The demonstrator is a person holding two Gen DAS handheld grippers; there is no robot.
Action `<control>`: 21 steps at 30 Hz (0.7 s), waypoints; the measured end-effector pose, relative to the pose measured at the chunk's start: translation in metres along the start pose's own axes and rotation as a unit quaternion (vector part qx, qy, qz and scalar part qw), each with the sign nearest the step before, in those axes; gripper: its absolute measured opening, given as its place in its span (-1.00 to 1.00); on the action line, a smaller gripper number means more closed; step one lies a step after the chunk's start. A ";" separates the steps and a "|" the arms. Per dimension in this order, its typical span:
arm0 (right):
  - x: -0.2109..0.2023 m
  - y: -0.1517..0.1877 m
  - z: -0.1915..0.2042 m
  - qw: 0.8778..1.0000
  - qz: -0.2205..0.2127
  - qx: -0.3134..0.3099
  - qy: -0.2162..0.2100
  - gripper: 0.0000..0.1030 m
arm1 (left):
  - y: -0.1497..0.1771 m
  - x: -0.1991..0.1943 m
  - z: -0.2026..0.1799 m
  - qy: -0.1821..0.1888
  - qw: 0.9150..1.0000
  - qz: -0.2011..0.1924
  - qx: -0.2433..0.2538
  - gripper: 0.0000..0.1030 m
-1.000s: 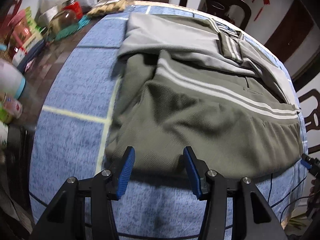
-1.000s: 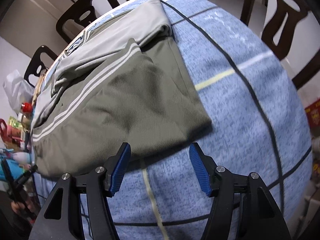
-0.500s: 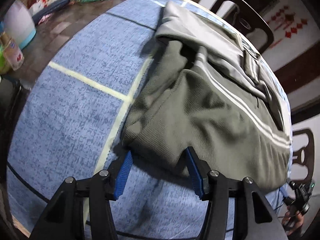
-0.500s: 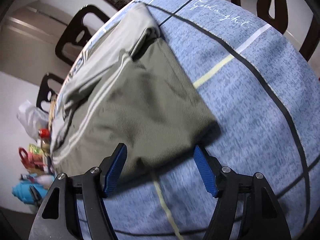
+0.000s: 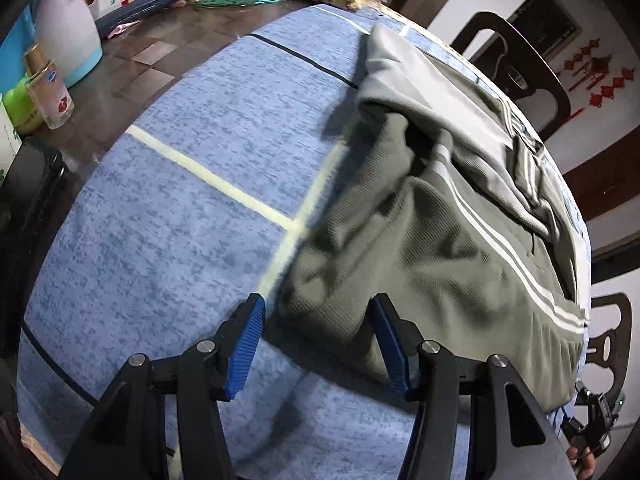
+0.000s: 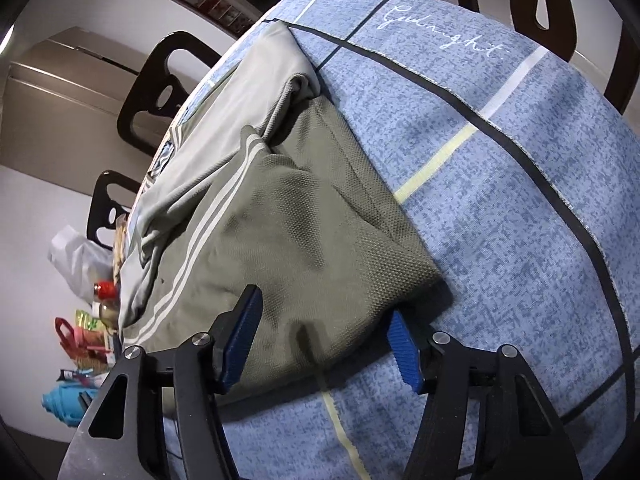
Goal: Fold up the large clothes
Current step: 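Move both tools to the long side edge of the folded jacket, then grasp the side edge of the jacket with both tools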
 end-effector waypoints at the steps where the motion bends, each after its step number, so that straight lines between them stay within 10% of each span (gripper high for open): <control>1: 0.000 -0.001 0.000 1.000 0.001 -0.002 0.002 0.19 | -0.002 0.000 0.001 -0.003 1.000 -0.004 -0.001 0.11; 12: -0.001 -0.001 0.001 1.000 0.005 -0.001 0.014 -0.11 | 0.001 0.010 -0.024 0.026 0.999 0.014 0.037 0.12; 16: 0.002 -0.002 -0.004 0.999 0.011 0.010 0.028 -0.74 | 0.000 0.012 -0.024 0.000 0.999 0.017 0.037 -0.46; 21: -0.015 -0.009 0.005 1.000 0.010 0.019 -0.007 -0.91 | -0.008 -0.001 -0.029 0.033 0.998 0.027 0.044 -0.69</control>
Point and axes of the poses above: each gripper's, at about its wrist camera, not at the fingertips, and x roughly the way its jaws point, z to its left, y to its underside, the point moved 1 cm from there along x, roughly the way its jaws point, and after that the axes turned 1 degree about -z, right-handed, at the moved point
